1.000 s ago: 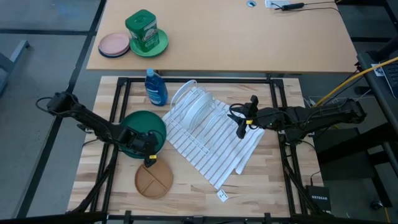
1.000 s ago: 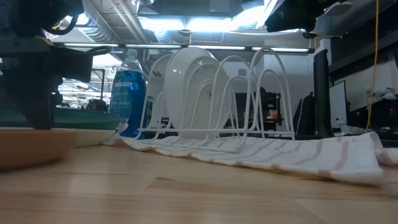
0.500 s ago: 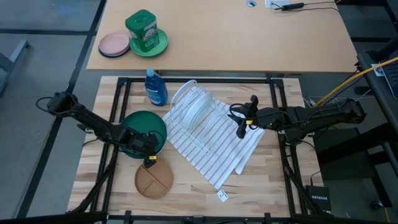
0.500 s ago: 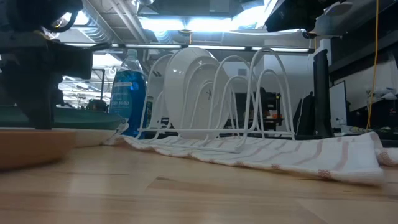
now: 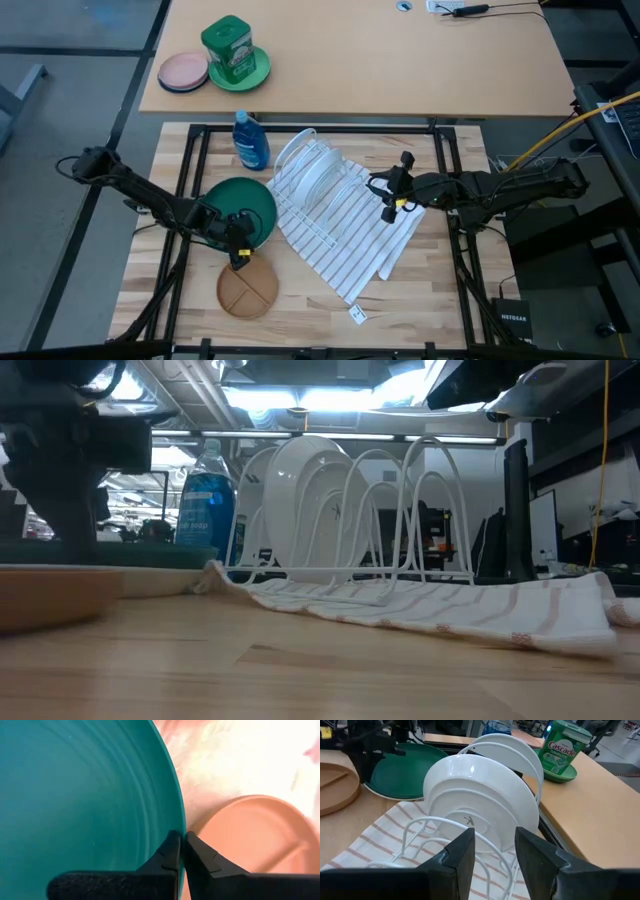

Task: Sort dishes
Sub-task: Put the green plate into the white dish rack

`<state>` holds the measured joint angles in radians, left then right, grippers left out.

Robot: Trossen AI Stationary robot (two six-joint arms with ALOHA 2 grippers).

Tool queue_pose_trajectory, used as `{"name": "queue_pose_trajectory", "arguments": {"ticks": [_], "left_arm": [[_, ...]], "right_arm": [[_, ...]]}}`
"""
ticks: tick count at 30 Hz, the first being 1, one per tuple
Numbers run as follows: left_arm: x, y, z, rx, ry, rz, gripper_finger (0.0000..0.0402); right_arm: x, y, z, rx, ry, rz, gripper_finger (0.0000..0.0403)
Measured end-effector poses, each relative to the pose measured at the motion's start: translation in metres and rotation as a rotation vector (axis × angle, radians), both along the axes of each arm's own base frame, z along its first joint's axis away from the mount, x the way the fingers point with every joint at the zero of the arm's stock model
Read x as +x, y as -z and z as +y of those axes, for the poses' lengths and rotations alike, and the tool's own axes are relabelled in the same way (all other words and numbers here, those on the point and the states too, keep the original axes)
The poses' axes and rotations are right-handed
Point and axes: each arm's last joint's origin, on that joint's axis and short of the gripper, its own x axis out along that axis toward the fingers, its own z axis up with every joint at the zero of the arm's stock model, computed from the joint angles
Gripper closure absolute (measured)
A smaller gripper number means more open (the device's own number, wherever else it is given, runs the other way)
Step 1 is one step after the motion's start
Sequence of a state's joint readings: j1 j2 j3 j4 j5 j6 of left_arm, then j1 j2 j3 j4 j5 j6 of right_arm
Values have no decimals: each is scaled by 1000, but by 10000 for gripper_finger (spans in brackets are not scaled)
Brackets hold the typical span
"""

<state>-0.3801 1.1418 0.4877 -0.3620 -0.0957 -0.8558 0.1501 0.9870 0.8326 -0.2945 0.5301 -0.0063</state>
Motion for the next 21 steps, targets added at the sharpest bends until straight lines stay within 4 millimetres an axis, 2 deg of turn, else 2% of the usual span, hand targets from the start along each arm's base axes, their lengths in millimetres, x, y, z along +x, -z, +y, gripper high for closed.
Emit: {"name": "queue_pose_trajectory", "arguments": {"ticks": [15,21], "left_arm": [[2,-9,-4,-105,59,-54,401],[5,-13,-6,-139,90,-97,401]], "right_arm": [[0,0,0,6,-8,-6,260],[8,-3,5,119,-103,-79,260]]}}
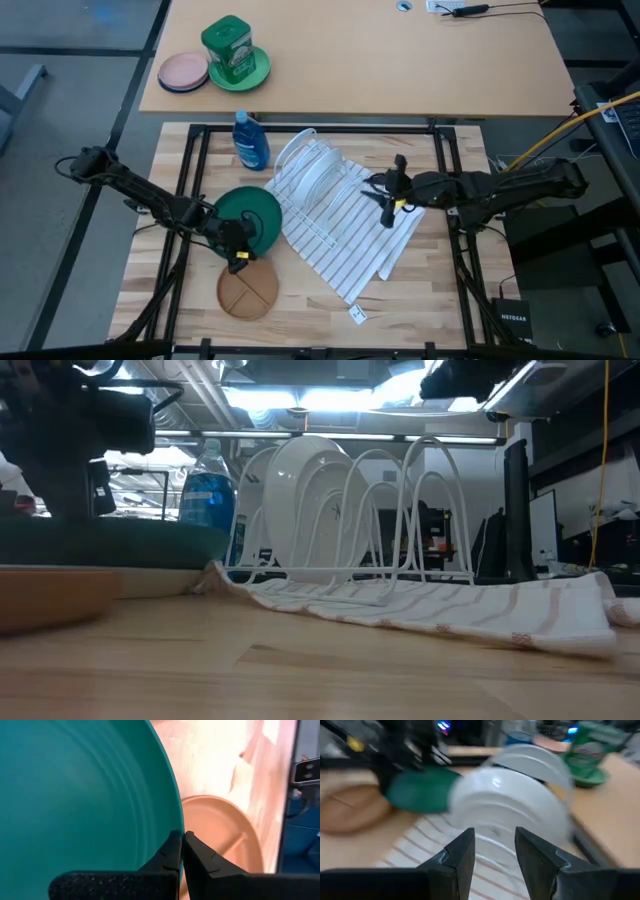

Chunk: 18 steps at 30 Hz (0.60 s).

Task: Sort dishes
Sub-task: Put the green plate into the white dish rack

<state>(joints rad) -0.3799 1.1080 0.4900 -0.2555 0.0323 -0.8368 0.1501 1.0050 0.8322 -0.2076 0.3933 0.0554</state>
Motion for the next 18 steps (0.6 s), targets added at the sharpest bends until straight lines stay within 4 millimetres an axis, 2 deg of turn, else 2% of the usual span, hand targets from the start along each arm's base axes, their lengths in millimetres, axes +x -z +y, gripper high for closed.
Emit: {"name": "queue_pose_trajectory", "arguments": {"ticks": [3,6,10,14,18], "left_arm": [[1,-1,-1,-21,13,-15,401],[1,-2,-2,-36,25,-12,401],[2,-2,-2,-49,33,-18,401],[2,-2,-3,-55,39,-17,401],[2,-3,-3,-63,46,-16,401]], "right_arm": [[12,1,5,83,-96,-49,260],[31,12,12,103,-229,-37,260],[61,35,20,77,-374,-22,260],[91,57,27,44,-478,-78,260],[116,68,32,-2,-524,-88,260]]}}
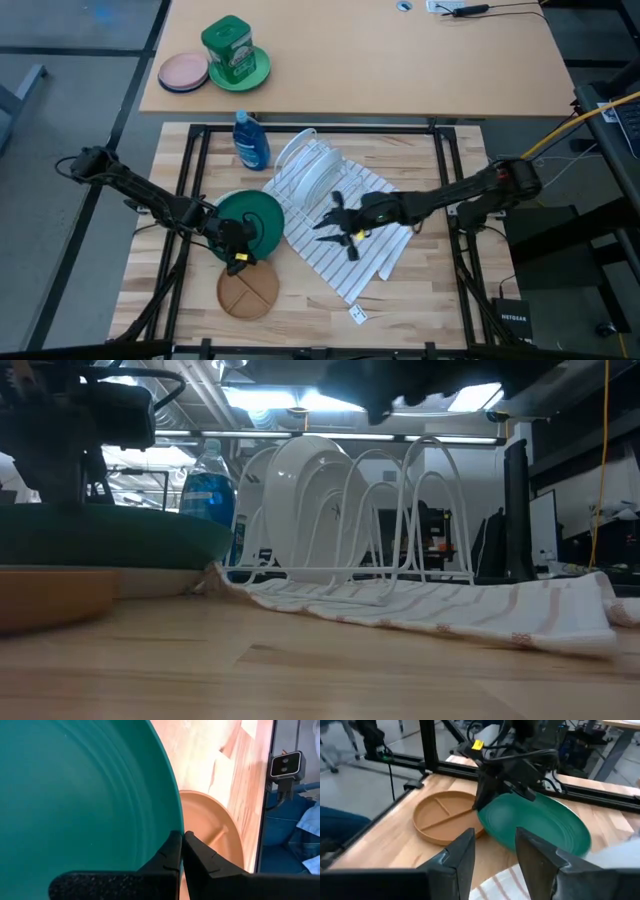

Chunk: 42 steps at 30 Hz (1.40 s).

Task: Sort dishes
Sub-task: Put the green plate into the white dish rack

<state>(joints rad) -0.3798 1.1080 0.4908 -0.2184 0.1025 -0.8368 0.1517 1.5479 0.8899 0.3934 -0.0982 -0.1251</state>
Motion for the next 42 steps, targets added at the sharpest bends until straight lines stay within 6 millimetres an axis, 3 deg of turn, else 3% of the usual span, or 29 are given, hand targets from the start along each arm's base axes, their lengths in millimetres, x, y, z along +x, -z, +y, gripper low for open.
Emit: {"name": "queue_pose_trajectory", "arguments": {"ticks": [11,22,29,42], "left_arm": [[1,-2,-1,-31,23,-11,401],[1,-2,-2,-34,23,-18,401],[2,-2,-2,-35,23,-20,401],[3,-4,-2,-58,6,-33,401]], "right_arm": [[63,6,35,-360,-119,113,260],[110,33,44,-531,-194,184,260],[124,43,46,-548,-196,183,260],[126,47,38,-570,-117,220,260]]}}
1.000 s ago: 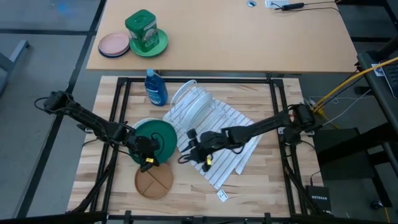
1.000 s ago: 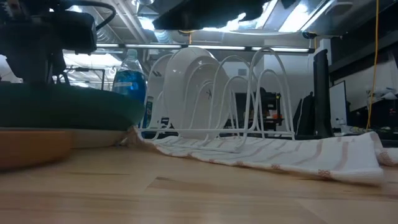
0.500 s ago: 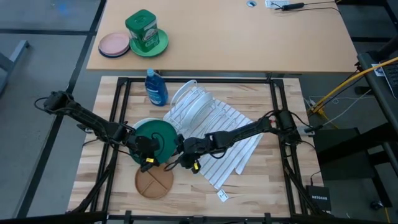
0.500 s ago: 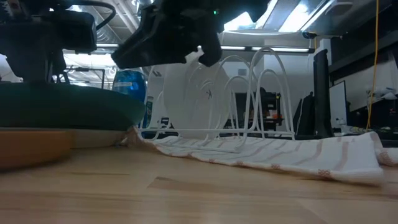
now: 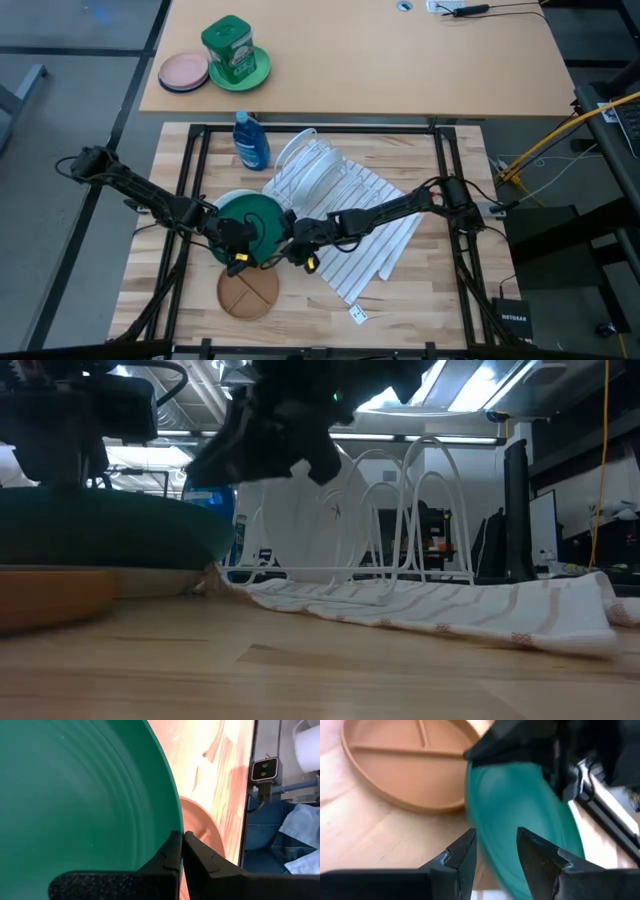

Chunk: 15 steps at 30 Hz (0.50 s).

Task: Sort dishes
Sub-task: Put the green plate into the white dish rack

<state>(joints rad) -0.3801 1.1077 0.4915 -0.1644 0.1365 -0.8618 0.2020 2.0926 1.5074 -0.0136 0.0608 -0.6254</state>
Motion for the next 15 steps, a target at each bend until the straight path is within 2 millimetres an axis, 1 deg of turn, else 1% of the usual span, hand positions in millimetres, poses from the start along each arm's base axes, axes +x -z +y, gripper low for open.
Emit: {"name": "queue_pose_trajectory", "arguments": {"ticks": [4,7,15], "left_arm": [[0,0,0,-1,0,1,401],[0,0,0,-3,2,0,401],[0,0,0,-3,8,-1,401]], "right_arm": [[0,12,1,1,5,46,260],[2,17,1,-4,13,50,260],[3,18,1,-13,5,35,260]]}}
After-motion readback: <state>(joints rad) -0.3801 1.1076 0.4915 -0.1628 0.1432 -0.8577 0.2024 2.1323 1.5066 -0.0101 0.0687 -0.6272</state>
